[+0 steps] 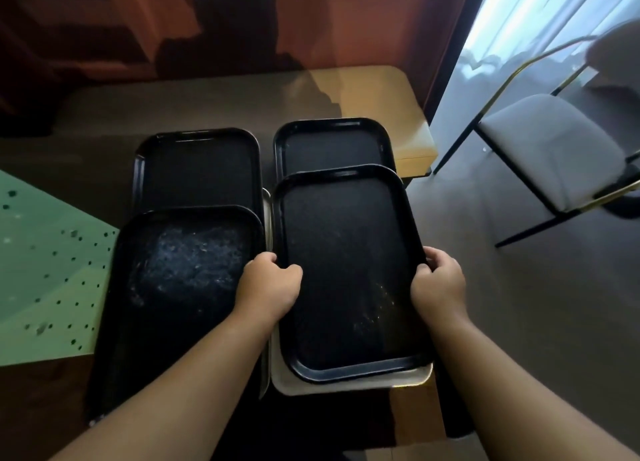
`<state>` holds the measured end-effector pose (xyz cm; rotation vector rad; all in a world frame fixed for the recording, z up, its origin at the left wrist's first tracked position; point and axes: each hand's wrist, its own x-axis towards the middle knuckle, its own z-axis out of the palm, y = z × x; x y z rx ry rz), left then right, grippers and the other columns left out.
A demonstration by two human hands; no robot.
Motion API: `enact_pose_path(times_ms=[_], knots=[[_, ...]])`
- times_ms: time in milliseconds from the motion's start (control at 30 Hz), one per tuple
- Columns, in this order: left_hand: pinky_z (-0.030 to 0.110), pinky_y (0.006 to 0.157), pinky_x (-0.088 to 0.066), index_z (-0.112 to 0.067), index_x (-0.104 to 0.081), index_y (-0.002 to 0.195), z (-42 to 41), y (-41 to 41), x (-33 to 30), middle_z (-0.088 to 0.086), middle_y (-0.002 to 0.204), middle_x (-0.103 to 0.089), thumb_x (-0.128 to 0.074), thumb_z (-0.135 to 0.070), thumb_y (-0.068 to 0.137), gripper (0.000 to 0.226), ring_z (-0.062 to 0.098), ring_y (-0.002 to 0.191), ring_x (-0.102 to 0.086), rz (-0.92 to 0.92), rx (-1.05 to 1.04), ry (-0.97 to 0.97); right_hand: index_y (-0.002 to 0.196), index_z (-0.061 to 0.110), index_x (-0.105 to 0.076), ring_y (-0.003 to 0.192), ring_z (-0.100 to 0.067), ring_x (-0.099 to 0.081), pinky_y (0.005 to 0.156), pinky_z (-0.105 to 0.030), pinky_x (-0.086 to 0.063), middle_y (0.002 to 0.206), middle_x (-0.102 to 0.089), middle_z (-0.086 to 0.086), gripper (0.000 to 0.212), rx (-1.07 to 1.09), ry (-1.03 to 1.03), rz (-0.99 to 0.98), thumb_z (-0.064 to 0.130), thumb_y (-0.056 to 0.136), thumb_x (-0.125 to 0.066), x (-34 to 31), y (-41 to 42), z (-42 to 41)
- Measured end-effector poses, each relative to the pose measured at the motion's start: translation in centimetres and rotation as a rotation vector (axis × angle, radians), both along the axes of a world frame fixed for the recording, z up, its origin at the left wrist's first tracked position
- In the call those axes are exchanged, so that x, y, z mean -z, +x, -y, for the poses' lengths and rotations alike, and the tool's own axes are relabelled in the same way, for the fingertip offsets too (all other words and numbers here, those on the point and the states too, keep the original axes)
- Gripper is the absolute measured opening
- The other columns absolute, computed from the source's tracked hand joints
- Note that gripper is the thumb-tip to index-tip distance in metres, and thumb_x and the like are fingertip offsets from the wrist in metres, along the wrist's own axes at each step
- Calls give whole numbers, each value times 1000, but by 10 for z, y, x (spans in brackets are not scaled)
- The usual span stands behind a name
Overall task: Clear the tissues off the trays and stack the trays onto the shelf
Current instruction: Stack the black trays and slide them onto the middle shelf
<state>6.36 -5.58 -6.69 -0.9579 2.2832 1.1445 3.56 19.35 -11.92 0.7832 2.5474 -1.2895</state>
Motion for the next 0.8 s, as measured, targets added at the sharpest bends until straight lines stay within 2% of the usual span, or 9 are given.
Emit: enact_pose_path(times_ms=[100,167,267,400,467,533,667,733,800], knots=[[31,86,-46,-13,-43,150,5,-25,-3,7,147,-49,-58,-30,86,67,21,114,-57,-110,-55,32,129,28,-64,105,-20,-65,91,-43,-59,125,-64,-2,36,-21,-72,-58,19,98,-49,-10,-37,7],[34,99,-45,-13,-41,151,7,-45,-7,8,152,-45,-58,-32,83,73,25,129,-51,-143,-54,49,134,29,-61,106,-18,-65,84,-37,-60,126,-64,0,38,-34,-124,-60,19,99,-49,-18,-61,12],[44,112,-40,-14,-39,152,13,-78,-3,8,155,-42,-54,-38,74,83,28,138,-43,-145,-7,15,138,26,-60,104,-16,-65,76,-28,-57,119,-69,4,50,-121,-168,-25,3,97,-46,-22,-89,18],[40,105,-45,-20,-48,144,17,-105,4,7,144,-54,-54,-40,73,74,30,130,-52,-103,93,-11,140,30,-62,106,-20,-65,79,-30,-58,117,-71,6,62,-200,-72,28,-3,90,-44,-8,-110,22],[34,97,-44,-14,-38,150,14,-110,4,9,144,-52,-54,-29,86,67,29,128,-52,-44,153,-11,146,34,-55,107,-22,-65,82,-34,-60,124,-67,5,69,-176,-20,33,4,85,-46,0,-117,25],[37,97,-47,-11,-36,149,12,-115,11,10,136,-56,-52,-26,89,64,30,121,-55,-19,199,-35,149,38,-51,106,-22,-66,84,-41,-63,128,-64,5,73,-119,-29,47,9,82,-49,8,-120,26],[37,93,-47,-12,-28,153,9,-118,15,11,143,-49,-52,-27,89,70,29,120,-54,-6,233,-77,144,28,-57,103,-24,-68,86,-44,-63,122,-68,1,53,-97,10,85,8,95,-56,9,-118,29],[35,85,-48,-14,-28,154,10,-117,16,7,132,-56,-57,-28,86,75,23,107,-60,-33,201,-40,139,21,-60,106,-27,-67,89,-46,-61,123,-67,-4,43,-90,44,138,12,97,-58,5,-121,29],[32,82,-48,-17,-32,154,12,-116,12,0,116,-60,-64,-30,83,79,13,89,-59,-77,135,22,118,19,-68,105,-30,-68,91,-48,-60,116,-69,-6,25,-56,-26,208,10,96,-60,-3,-125,30]])
